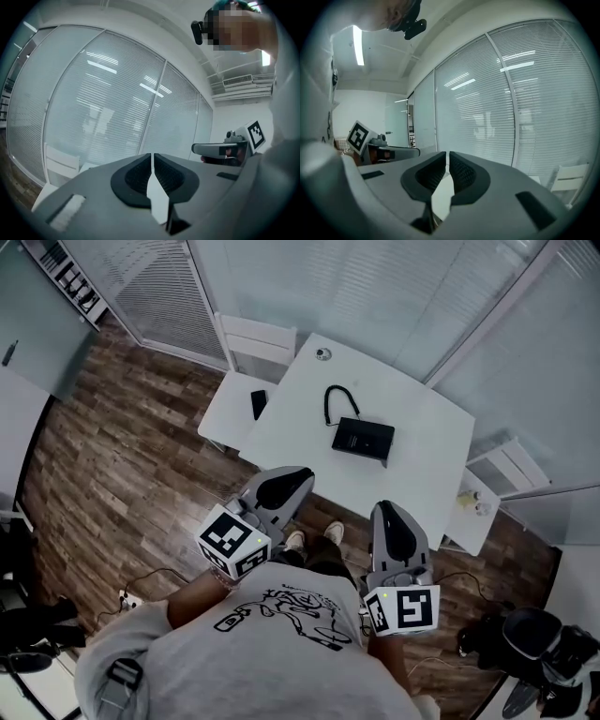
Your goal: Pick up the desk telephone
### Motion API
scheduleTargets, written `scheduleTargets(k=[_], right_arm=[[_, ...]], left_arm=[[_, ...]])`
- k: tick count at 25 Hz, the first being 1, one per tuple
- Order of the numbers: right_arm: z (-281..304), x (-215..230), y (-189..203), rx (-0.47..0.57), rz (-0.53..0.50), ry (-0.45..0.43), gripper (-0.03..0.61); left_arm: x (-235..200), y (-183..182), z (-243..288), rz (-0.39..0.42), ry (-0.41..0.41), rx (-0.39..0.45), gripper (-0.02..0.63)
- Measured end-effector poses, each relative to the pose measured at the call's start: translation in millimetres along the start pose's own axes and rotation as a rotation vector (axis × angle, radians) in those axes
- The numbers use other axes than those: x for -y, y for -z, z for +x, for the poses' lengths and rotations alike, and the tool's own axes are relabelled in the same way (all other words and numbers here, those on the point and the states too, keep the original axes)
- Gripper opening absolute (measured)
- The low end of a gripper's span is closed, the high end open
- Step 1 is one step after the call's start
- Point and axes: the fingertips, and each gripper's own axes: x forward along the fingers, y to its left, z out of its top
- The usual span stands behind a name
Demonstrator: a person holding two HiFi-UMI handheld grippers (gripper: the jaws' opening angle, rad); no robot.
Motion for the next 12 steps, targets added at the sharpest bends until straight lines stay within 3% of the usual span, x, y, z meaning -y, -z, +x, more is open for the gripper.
scheduleTargets(k=[12], right_arm=[[30.6, 44.9, 2.9, -0.005, 0.005, 0.005, 0.021]], left_arm=[[-11.7, 2.8, 56.2, -0.003, 0.025, -0.024, 0.018]])
